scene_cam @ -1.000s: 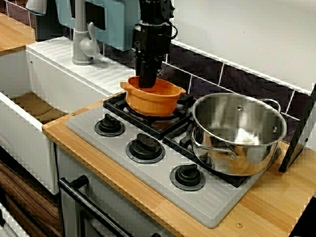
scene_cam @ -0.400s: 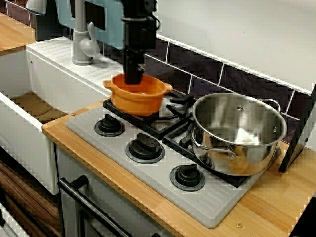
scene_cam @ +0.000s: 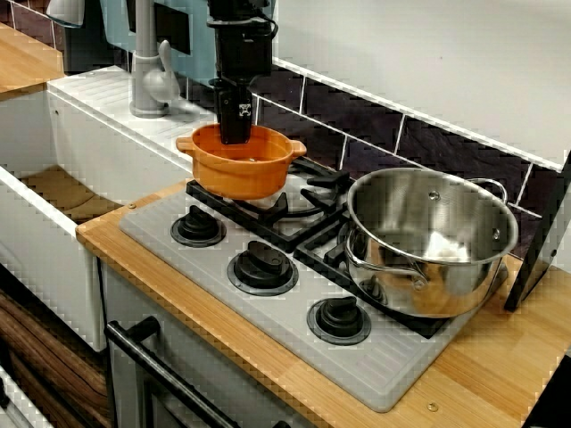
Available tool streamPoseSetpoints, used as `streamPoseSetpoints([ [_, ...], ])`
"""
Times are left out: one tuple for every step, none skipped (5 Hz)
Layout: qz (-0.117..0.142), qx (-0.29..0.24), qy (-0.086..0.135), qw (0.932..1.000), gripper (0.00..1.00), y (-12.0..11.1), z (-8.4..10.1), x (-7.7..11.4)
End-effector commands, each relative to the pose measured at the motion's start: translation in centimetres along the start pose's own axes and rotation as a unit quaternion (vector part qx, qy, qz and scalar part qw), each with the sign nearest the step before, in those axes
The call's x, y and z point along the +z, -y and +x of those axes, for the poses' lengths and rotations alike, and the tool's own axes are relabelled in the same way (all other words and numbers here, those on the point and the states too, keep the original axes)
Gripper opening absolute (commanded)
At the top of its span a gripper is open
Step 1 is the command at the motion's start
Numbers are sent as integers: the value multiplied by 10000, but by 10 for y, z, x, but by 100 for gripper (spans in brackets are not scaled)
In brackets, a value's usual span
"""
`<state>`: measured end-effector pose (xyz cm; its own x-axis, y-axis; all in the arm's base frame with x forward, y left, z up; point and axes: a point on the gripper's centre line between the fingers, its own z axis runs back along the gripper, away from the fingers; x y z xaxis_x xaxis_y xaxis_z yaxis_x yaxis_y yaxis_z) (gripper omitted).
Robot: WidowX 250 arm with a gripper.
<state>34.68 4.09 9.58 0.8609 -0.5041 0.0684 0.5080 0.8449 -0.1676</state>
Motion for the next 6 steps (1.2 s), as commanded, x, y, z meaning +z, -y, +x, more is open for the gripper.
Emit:
streamPoseSetpoints([
  [360,-341,687,9964,0,15,4,30],
  [536,-514,866,9935,0,14,5,32],
  [531,-826,807,9919,0,9,9,33],
  [643,-1143,694,9889,0,5,11,34],
  [741,-1341,613,9863,0,2,15,34],
  [938,-1519,565,9823,0,-1,20,34],
])
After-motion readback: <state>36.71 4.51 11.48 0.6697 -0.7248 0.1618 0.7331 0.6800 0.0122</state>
